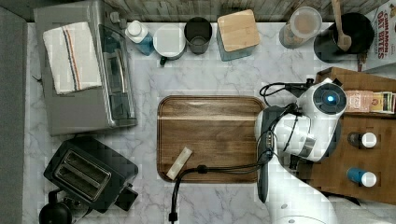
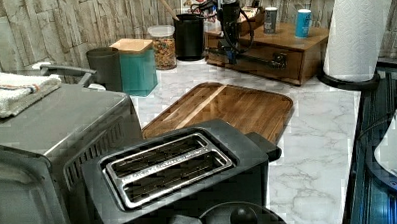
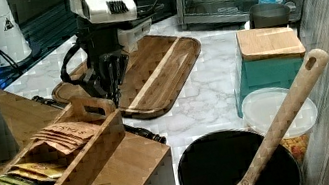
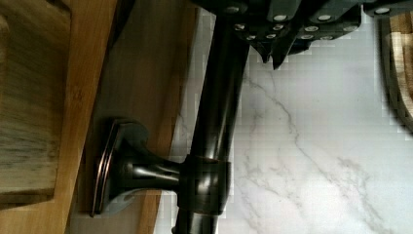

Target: Close the drawer.

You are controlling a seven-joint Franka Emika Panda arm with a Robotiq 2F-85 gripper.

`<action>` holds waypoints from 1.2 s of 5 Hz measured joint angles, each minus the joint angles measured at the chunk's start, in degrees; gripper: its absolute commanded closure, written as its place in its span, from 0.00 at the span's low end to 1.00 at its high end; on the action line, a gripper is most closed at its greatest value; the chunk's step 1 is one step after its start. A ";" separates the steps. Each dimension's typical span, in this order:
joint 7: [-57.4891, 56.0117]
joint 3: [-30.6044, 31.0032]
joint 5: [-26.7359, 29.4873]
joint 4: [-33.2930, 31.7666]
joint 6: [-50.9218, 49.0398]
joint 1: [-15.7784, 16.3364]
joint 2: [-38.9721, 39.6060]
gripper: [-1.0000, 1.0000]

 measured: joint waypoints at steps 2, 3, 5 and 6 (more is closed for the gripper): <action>0.00 -0.22 -0.07 -0.22 0.70 0.28 0.00 1.00; 0.00 -0.26 -0.07 -0.22 0.59 0.28 -0.10 1.00; 0.00 -1.15 -0.04 -0.22 0.62 1.26 -0.06 1.00; 0.00 -1.18 -0.04 -0.34 0.62 1.30 -0.07 1.00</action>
